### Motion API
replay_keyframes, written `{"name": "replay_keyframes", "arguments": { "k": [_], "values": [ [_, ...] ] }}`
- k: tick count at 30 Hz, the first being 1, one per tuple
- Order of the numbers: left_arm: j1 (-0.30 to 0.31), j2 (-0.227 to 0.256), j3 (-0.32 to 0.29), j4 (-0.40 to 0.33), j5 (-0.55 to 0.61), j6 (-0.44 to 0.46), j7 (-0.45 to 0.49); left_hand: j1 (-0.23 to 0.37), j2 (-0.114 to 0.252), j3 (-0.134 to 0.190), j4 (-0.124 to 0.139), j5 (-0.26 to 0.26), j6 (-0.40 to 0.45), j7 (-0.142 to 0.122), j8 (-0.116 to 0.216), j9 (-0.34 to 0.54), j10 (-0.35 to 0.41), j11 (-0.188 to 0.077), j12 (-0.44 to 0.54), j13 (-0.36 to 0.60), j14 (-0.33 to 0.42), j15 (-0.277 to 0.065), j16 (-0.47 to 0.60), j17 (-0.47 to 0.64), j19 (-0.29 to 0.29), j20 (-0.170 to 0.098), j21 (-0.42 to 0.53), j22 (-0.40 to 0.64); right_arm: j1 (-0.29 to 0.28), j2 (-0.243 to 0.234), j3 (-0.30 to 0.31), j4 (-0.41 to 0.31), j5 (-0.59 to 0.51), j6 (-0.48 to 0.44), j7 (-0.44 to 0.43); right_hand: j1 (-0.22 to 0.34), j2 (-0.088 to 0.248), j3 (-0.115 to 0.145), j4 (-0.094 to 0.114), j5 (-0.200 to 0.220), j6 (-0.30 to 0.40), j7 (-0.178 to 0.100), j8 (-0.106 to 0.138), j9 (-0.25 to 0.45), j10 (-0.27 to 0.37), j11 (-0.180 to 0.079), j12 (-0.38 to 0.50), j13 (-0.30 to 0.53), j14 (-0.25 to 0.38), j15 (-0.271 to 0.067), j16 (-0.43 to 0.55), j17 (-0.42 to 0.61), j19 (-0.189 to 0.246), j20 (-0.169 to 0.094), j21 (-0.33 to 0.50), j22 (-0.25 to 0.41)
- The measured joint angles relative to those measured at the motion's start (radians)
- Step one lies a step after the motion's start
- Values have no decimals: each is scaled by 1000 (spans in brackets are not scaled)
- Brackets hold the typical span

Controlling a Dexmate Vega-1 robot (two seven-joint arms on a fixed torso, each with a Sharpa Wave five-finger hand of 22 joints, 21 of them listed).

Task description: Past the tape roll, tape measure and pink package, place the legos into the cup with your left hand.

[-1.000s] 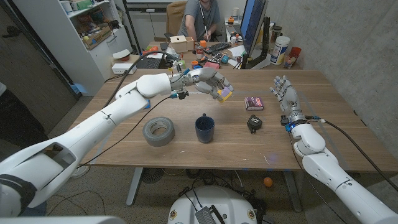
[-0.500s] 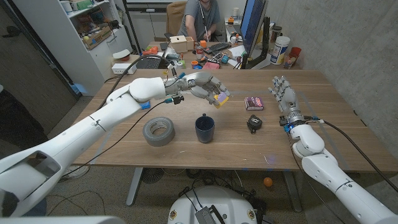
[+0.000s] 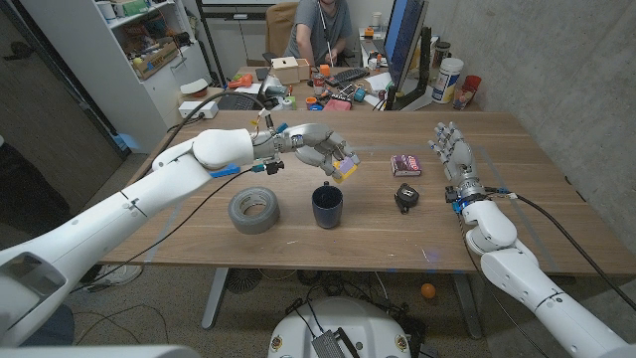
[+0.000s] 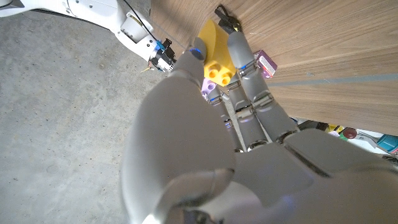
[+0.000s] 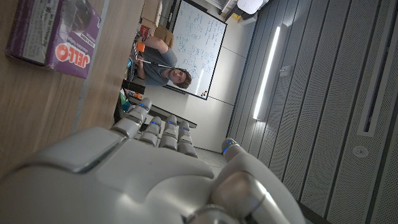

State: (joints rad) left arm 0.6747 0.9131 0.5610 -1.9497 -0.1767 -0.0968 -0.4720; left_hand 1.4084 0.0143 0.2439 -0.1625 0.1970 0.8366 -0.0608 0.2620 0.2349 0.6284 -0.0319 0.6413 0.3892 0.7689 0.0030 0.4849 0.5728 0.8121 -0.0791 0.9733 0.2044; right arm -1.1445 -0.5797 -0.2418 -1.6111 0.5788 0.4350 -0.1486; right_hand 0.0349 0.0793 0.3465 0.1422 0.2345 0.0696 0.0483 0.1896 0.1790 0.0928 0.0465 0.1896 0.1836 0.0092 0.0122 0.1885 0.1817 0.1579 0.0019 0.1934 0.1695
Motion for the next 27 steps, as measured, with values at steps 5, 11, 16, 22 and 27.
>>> {"name": "replay_keyframes", "arguments": {
  "k": [5, 11, 16, 22, 27],
  "values": [
    [14, 24, -12, -16, 4, 14, -2, 0, 0, 0, 0, 0, 0, 0, -8, 0, 0, 0, -2, 0, 0, 0, -2, 0, 0, 0, 7, 0, -6, 1, 2, -9, -4, -1, -8, 0, 0, 0, 0, 0, 0, 0, 0, 0, 0, 0, 0, 0, 0, 0, 0, 0, 0, 0, 0, 0],
    [30, 51, -25, -28, 4, 20, -6, 0, 0, 4, -4, 0, 9, -2, -8, 4, 7, 0, -5, 0, 0, 0, -4, 0, 0, 0, 18, -5, -9, 0, 5, -20, -10, -10, -19, 0, 0, 0, 0, 0, 0, 0, 0, 0, 0, 0, 0, 0, 0, 0, 0, 0, 0, 0, 0, 0],
    [52, 78, -45, -43, 1, 21, -6, 0, 0, 4, -4, -1, 9, -2, -11, 5, 8, 0, -8, 0, 0, 0, -6, 0, 0, 0, 25, -5, -11, -2, 6, -29, -17, -17, -29, 0, 0, 0, 0, 0, 0, 0, 0, 0, 0, 0, 0, 0, 0, 0, 0, 0, 0, 0, 0, 0],
    [82, 110, -69, -59, -6, 21, 5, 0, 0, 6, -6, -2, 9, -2, -15, 5, 9, 1, -8, 0, 0, 0, -8, 0, 0, 0, 33, -9, -17, -4, 8, -44, -25, -24, -40, 0, 0, 0, 0, 0, 0, 0, 0, 0, 0, 0, 0, 0, 0, 0, 0, 0, 0, 0, 0, 0],
    [101, 125, -82, -62, -2, 13, 18, 0, 0, 9, -9, -3, 11, -3, -15, 5, 9, 1, -8, 0, 0, 0, -11, 0, -4, 4, 40, -9, -22, -6, 10, -53, -31, -27, -46, 0, 0, -4, -4, 0, 0, 0, 0, 0, 0, 0, 0, 0, 0, 0, 0, 0, 0, 0, 0, 0]
  ]
}}
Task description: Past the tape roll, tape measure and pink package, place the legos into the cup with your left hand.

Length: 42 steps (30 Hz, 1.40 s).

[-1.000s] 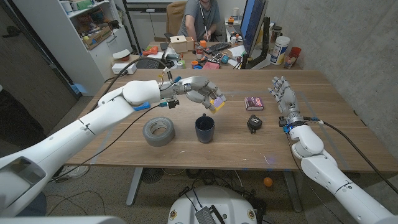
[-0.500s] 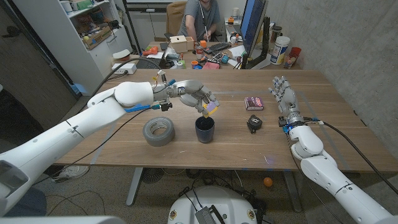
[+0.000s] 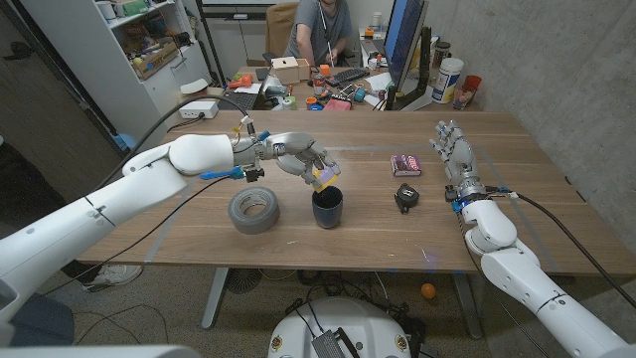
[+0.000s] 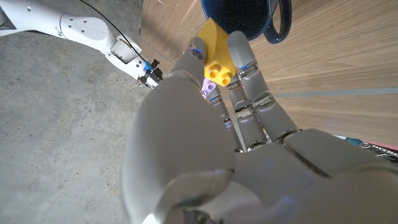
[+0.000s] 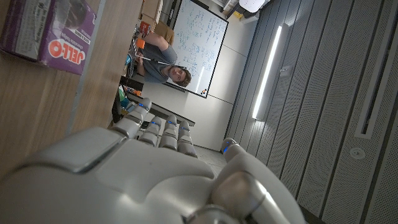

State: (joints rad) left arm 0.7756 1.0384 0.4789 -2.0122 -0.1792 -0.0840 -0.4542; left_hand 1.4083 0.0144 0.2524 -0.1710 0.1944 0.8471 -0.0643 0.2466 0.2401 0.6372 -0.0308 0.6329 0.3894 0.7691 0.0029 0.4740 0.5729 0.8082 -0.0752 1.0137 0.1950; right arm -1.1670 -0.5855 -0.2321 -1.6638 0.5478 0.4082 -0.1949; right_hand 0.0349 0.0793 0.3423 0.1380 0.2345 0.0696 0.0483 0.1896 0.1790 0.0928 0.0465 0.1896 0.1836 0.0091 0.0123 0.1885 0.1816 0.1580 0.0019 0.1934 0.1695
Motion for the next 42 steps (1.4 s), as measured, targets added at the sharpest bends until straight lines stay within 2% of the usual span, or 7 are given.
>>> {"name": "replay_keyframes", "arguments": {
  "k": [30, 31, 32, 34, 37, 39, 42],
  "values": [
    [-15, -47, 49, 81, 160, -82, 30, -2, 2, 8, -8, 2, 9, 2, -24, 4, 9, -1, -30, 1, 0, 0, -24, 23, -17, 17, 30, -9, -31, -3, 13, -34, -21, 5, -20, 0, 0, -3, 3, 0, 0, 0, 0, 0, 0, 0, 0, 0, 5, 6, 0, 0, 0, 0, 0, 0],
    [-16, -51, 52, 86, 169, -88, 32, -2, 2, 7, -7, 2, 6, 4, -35, 5, 3, -7, -50, 17, 0, 0, -48, 65, -26, 26, 30, -13, -31, -2, 13, -33, -22, 6, -20, 0, 0, -3, 3, 0, 0, 0, 0, 0, 0, 0, 0, 0, 5, 6, 0, 0, 0, 0, 0, 0],
    [-17, -52, 53, 88, 176, -95, 32, -11, 13, 1, -1, 2, -4, 15, -43, 6, -16, -27, -80, 91, 3, -4, -87, 66, -92, 17, 27, -19, -31, -1, 13, -33, -23, 7, -20, 0, 0, -3, 3, 0, 0, 0, 0, 0, 0, 0, 0, 0, 5, 6, 0, 0, 0, 0, 0, 0],
    [-19, -53, 55, 92, 176, -95, 32, -22, 23, -7, 7, 2, -28, 26, -52, 6, -54, -52, -130, 118, -18, -53, -152, 33, -133, 11, 11, -26, -31, -1, 13, -33, -24, 9, -20, 0, 0, -3, 3, 0, 0, 0, 0, 0, 4, -4, 0, 0, 5, 6, 0, 0, 0, 0, 0, 0],
    [-24, -57, 59, 100, 196, -115, 31, -93, 38, 14, 31, 4, -94, 1, -59, 5, -110, -53, -186, 103, -59, -78, -211, -27, -158, 12, -5, -28, -31, 2, 14, -31, -27, 13, -20, 0, 0, -3, 3, 0, 0, 0, 0, 0, 5, -5, 0, 0, 5, 6, 0, 0, 0, 0, 0, 0],
    [-26, -58, 60, 103, 201, -121, 29, -130, 33, 23, 40, 9, -124, -13, -60, 2, -144, -50, -220, 86, -107, -76, -242, -59, -189, 28, -20, -28, -31, 3, 14, -30, -28, 13, -20, 0, 0, -3, 3, 0, 0, 0, 0, 0, 5, -5, 0, 0, 9, 2, 0, 0, 6, 6, 0, 0],
    [-31, -59, 63, 107, 208, -130, 20, -164, 25, 28, 45, 5, -163, -26, -55, -3, -177, -34, -260, 68, -167, -62, -273, -98, -240, 95, -46, -28, -31, 4, 14, -29, -30, 15, -21, 0, 0, -3, 3, 0, 0, 0, 0, 0, 5, -5, 0, 0, 11, 0, 0, 0, 6, 6, 0, 0]
  ]
}}
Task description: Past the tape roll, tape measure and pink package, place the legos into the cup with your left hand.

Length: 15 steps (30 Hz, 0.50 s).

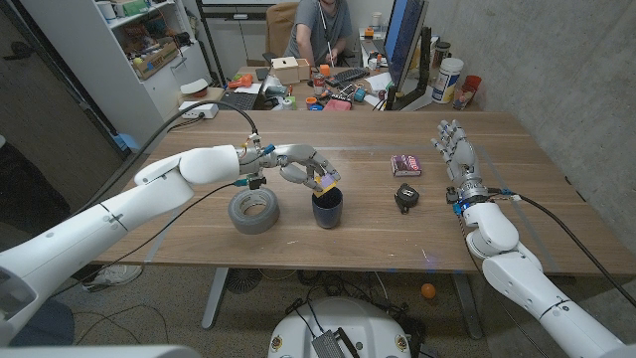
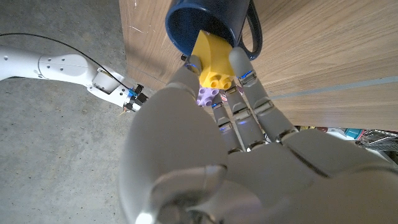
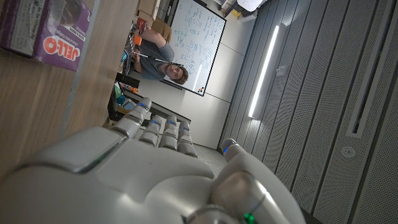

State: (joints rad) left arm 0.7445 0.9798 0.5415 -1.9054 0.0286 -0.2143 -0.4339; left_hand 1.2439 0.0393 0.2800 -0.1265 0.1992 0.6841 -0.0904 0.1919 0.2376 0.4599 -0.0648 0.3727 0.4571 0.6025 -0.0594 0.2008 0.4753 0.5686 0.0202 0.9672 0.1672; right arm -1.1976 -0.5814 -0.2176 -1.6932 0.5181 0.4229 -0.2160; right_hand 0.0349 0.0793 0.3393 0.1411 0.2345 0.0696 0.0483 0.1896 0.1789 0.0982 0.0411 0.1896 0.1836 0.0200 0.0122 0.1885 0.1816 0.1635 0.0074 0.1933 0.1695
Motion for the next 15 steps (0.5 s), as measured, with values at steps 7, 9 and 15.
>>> {"name": "replay_keyframes", "arguments": {
  "k": [7, 9, 15],
  "values": [
    [-12, -1, 3, 5, -1, -14, -33, -31, -10, -6, 5, 0, -59, -13, -11, -6, -26, 15, -34, -16, -39, 6, -6, -34, -35, 63, -24, 0, 1, 4, 0, 1, -3, 2, -5, 0, 0, 0, 0, 0, 0, 0, 0, 0, 0, 0, 0, 0, 0, 0, 0, 0, 0, 0, 0, 0],
    [-14, -1, 3, 5, -1, -14, -33, -35, -14, -10, 10, 0, -65, -15, -11, -5, -33, 17, -37, -17, -47, 7, -6, -38, -38, 66, -28, 0, 1, 4, 0, 1, -4, 2, -5, 0, 0, 0, 0, 0, 0, 0, 0, 0, 0, 0, 0, 0, 0, 0, 0, 0, 0, 0, 0, 0],
    [-17, -1, 3, 6, -15, -22, -53, -44, -15, -10, 10, 0, -76, -22, -11, -5, -34, 17, -45, -21, -58, 6, -6, -44, -38, 66, -28, 0, 0, 7, 0, 1, -8, 2, -11, 0, 0, -3, 3, 0, 0, 0, 0, 0, 0, 0, 0, 0, 0, 0, 0, 0, 0, 0, 0, 0]
  ]
}}
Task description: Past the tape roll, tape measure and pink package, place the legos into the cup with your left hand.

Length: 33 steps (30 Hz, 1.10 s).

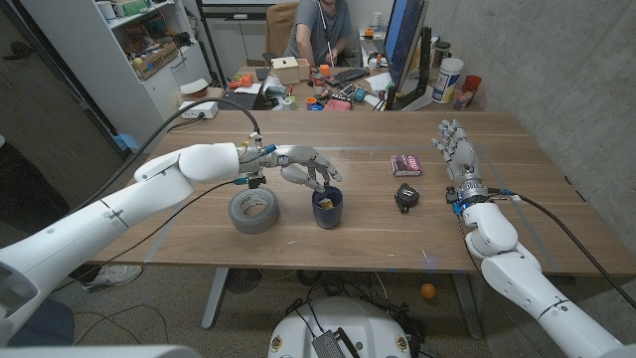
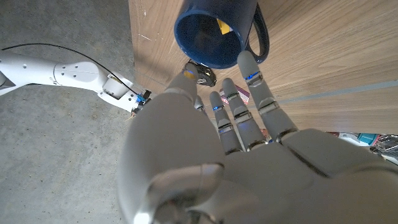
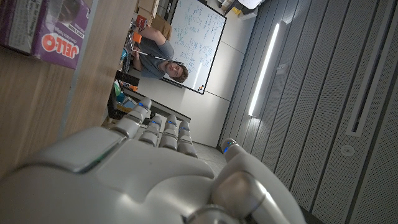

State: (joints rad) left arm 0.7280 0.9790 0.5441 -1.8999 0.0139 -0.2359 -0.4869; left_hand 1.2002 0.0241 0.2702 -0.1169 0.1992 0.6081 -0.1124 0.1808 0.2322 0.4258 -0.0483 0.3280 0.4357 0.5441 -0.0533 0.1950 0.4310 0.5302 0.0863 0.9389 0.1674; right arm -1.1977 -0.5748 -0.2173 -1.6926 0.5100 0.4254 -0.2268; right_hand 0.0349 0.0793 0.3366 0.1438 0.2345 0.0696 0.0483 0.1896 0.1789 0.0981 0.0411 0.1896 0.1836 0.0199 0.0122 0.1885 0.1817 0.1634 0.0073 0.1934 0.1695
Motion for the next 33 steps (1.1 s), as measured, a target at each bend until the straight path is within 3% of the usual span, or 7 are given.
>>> {"name": "replay_keyframes", "arguments": {
  "k": [18, 33],
  "values": [
    [18, 8, -43, -16, -24, -8, 33, -21, 2, 3, 3, 0, -11, 1, 5, -5, 0, 0, -13, -5, -12, 3, 0, -19, 0, 0, -22, 0, -8, 0, 3, -9, -5, 0, -7, 0, 0, 0, 0, 0, 0, 0, 0, 0, 0, 0, 0, 0, 0, 0, 0, 0, -4, 4, 0, 0],
    [38, 9, -90, -29, 9, -17, 128, -50, -2, -2, 7, 0, -31, 0, 5, -9, -15, 4, -32, -12, -65, 4, -8, -43, -68, 28, -63, 0, 13, 6, -3, 9, -6, -4, -3, 0, 0, 0, 0, 6, 0, 0, 0, 0, 0, 0, 0, 0, 0, 0, 0, 0, -4, 4, 0, 0]
  ]
}}
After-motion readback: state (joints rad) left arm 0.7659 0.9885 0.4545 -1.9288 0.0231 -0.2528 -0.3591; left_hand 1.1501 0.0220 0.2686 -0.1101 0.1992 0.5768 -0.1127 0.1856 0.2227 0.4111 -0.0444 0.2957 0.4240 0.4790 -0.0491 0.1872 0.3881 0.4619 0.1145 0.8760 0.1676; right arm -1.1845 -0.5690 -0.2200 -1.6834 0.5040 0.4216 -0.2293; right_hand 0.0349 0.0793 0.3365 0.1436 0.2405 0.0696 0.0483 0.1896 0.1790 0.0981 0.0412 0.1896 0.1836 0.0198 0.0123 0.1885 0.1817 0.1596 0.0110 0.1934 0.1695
